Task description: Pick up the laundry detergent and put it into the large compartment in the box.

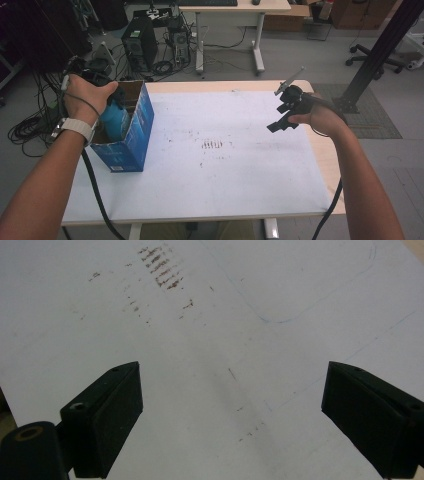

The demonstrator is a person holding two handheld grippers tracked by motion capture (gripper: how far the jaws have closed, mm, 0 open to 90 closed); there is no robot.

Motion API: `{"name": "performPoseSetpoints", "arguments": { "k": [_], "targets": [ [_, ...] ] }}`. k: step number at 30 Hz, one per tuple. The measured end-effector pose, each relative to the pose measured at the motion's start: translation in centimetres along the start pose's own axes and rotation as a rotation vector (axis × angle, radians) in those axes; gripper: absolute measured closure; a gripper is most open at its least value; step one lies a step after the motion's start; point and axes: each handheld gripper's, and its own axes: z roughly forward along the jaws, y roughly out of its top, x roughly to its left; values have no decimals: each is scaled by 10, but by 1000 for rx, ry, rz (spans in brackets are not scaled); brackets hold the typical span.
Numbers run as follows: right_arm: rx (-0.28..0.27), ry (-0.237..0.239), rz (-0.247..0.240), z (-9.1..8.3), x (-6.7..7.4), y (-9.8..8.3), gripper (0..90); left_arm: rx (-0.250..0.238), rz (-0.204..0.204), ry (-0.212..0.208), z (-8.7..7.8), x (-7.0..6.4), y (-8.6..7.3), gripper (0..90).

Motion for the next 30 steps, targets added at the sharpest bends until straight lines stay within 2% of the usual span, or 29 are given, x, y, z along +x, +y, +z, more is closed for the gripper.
{"name": "performPoseSetpoints", "arguments": {
  "k": [8,30],
  "targets": [
    [8,2,9,3,-2,-3,96,-12,16,7,11,-1,-1,374],
    [8,3,10,3,-2,-4,96,7,41,14,40,-7,-7,374]
  ]
}}
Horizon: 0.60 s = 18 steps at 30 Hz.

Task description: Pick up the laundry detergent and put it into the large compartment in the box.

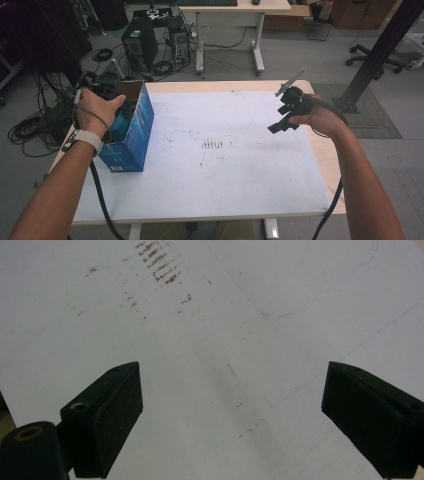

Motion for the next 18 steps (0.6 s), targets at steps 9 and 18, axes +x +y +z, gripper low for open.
{"name": "performPoseSetpoints", "arguments": {
  "k": [9,18],
  "targets": [
    [-1,-1,2,-1,0,-1,96,11,2,-2,9,-1,-2,374],
    [1,1,5,1,0,-1,95,31,9,15,17,-1,-3,375]
  ]
}}
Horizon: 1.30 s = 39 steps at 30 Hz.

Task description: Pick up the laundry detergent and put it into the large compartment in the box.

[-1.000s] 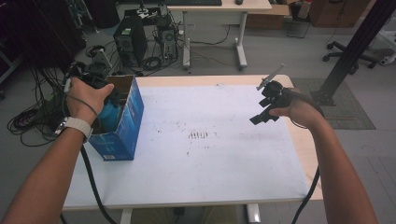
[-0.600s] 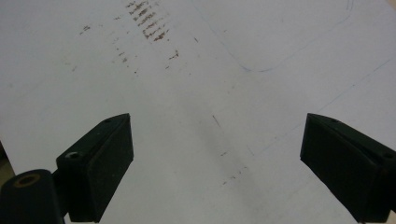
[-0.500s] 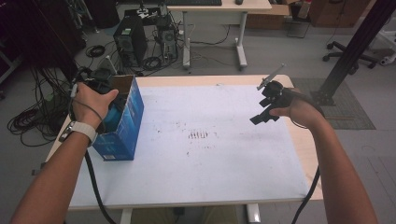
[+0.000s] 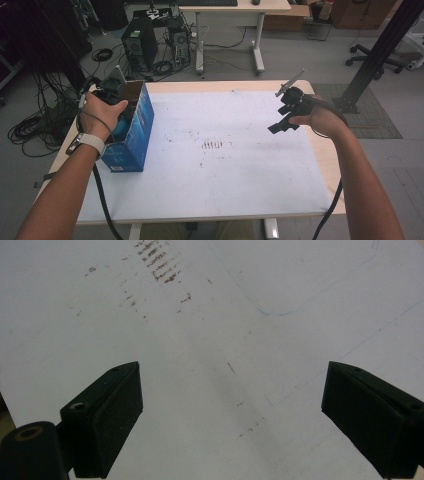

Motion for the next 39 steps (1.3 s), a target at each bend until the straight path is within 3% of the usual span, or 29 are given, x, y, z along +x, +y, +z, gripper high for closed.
{"name": "performPoseSetpoints", "arguments": {
  "k": [33,39],
  "targets": [
    [3,1,5,1,0,-3,95,-8,0,-23,5,5,2,363],
    [3,0,6,0,0,-4,96,-10,-1,-22,5,6,1,327]
  ]
}}
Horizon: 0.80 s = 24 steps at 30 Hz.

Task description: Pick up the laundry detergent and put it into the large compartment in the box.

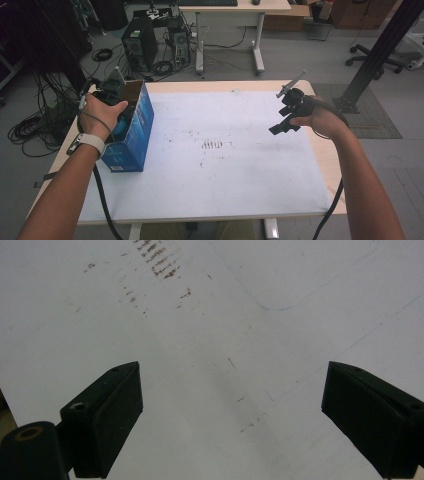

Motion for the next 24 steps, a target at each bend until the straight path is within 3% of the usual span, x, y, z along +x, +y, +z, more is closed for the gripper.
{"name": "performPoseSetpoints", "arguments": {
  "k": [14,24],
  "targets": [
    [3,0,2,0,0,-1,96,-7,1,-4,0,2,-1,296],
    [3,1,0,0,1,-1,95,-15,-2,1,-1,5,-2,220]
  ]
}}
